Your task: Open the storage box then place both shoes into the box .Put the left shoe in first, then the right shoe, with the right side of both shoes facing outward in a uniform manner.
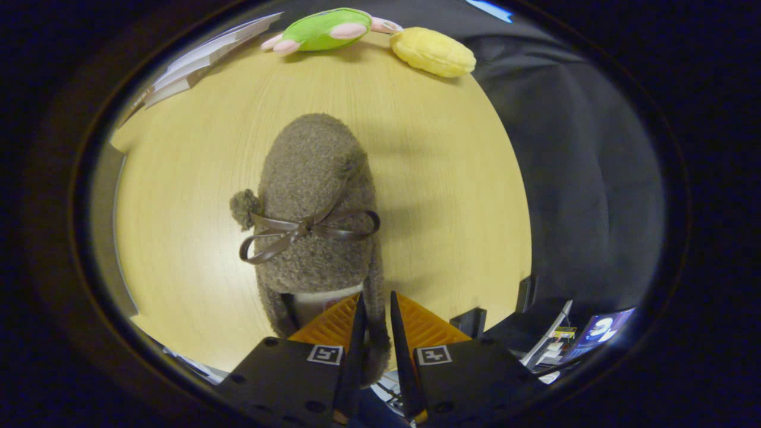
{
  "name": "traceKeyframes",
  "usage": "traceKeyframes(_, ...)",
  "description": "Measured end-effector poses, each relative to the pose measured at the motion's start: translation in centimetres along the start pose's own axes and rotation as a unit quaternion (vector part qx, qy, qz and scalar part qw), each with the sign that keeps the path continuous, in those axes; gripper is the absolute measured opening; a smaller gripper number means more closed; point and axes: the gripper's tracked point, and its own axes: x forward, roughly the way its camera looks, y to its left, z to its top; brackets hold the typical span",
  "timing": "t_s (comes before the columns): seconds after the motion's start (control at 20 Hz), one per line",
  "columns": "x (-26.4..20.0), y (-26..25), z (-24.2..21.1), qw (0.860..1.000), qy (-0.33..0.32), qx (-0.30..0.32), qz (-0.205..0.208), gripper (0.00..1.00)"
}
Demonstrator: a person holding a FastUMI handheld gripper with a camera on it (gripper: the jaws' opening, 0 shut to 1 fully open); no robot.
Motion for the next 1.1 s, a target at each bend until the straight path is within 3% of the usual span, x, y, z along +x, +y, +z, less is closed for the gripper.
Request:
traceKeyframes(0.15, 0.0, 0.9, -0.1, 1.0, 0.005, 0.004, 0.008, 0.25)
traceKeyframes(0.35, 0.0, 0.7, -0.2, 1.0, 0.003, 0.016, -0.013, 0.08)
traceKeyframes(0.75, -1.7, 0.5, -0.6, 0.999, -0.023, 0.003, -0.037, 0.08)
traceKeyframes(1.1, -5.3, -0.2, -1.3, 0.994, -0.047, -0.018, -0.093, 0.07)
